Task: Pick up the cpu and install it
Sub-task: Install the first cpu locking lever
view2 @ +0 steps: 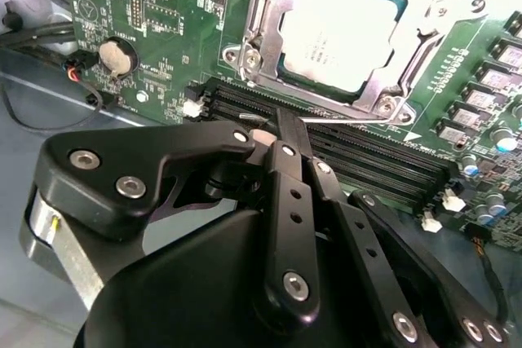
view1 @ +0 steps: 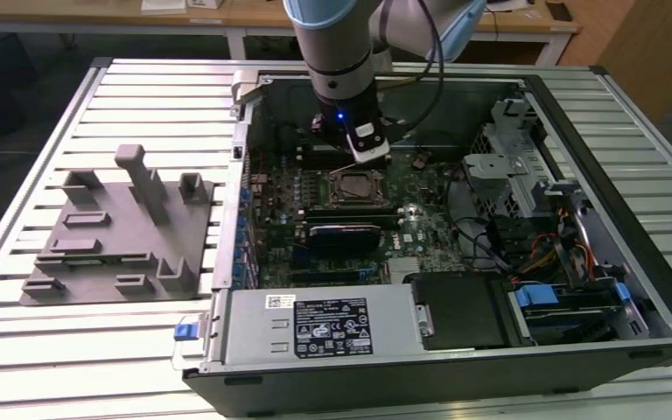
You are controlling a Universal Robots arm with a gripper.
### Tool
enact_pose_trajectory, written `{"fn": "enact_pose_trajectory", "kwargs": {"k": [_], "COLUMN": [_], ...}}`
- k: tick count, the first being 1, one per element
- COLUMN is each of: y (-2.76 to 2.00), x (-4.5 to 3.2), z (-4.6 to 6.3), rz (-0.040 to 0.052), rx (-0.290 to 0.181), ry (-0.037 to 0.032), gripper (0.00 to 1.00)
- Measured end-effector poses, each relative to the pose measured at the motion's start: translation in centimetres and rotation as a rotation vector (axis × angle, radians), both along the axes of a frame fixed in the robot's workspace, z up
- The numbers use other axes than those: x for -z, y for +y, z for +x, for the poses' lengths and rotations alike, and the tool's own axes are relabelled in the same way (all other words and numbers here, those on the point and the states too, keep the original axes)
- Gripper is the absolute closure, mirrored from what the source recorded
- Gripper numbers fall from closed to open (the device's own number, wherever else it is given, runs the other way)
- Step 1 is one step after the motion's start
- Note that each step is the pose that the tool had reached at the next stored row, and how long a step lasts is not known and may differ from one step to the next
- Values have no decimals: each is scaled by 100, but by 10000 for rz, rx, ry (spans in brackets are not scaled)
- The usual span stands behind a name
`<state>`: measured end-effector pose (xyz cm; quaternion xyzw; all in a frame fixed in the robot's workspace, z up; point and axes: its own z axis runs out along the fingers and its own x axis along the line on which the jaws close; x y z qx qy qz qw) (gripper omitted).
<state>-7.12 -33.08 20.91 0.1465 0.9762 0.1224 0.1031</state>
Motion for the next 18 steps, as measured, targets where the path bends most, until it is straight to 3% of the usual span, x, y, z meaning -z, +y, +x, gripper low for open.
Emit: {"fn": "enact_pose_trajectory", "kwargs": {"k": [7,12,18], "y": [27,66,75], "x": [32,49,77], "z": [-11,-29,-44], "rz": [-20,-20,-35], "rx": [467,602,663], "ry": [1,0,1], "gripper": [89,89,89]}}
